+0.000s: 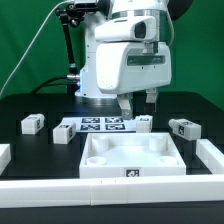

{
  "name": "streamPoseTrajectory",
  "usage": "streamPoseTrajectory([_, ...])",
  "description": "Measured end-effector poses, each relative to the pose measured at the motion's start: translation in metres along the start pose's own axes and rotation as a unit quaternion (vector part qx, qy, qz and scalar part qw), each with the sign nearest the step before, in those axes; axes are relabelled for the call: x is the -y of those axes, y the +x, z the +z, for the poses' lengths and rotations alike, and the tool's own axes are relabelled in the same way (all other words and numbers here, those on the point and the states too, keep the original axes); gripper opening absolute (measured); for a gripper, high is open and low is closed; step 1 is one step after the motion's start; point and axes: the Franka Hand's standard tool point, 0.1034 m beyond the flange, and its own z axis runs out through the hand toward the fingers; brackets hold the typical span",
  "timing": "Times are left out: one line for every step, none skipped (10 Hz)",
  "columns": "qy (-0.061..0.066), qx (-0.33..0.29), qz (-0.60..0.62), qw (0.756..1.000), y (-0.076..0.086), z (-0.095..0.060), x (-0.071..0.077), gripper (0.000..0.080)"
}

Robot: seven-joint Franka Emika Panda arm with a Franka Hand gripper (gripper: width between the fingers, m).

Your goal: Assemble one leg

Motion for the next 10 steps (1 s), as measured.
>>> streamPoseTrajectory([0.0, 0.0, 0.0, 1.0, 0.0, 0.0, 0.0, 0.065])
streamPoseTrajectory([0.0, 0.0, 0.0, 1.0, 0.0, 0.0, 0.0, 0.065])
streamPoseTrajectory([0.0, 0.0, 0.0, 1.0, 0.0, 0.0, 0.0, 0.065])
streamPoseTrajectory([0.001, 0.0, 0.001, 1.0, 0.0, 0.0, 0.0, 0.065])
streamPoseTrajectory([0.001, 0.0, 0.001, 1.0, 0.0, 0.001, 0.0, 0.065])
streamPoseTrajectory([0.001, 0.0, 0.001, 1.0, 0.0, 0.001, 0.0, 0.065])
streamPoseTrajectory([0.001, 0.0, 0.001, 1.0, 0.0, 0.001, 0.001, 0.065])
streamPoseTrajectory([0.0, 0.002, -0.023, 1.0, -0.002, 0.002, 0.001, 0.065])
streamPoseTrajectory([-0.005, 0.004, -0.11, 0.994, -0.01, 0.006, 0.004, 0.065])
streamPoseTrajectory([0.002, 0.012, -0.14, 0.99, -0.015, 0.01, 0.01, 0.065])
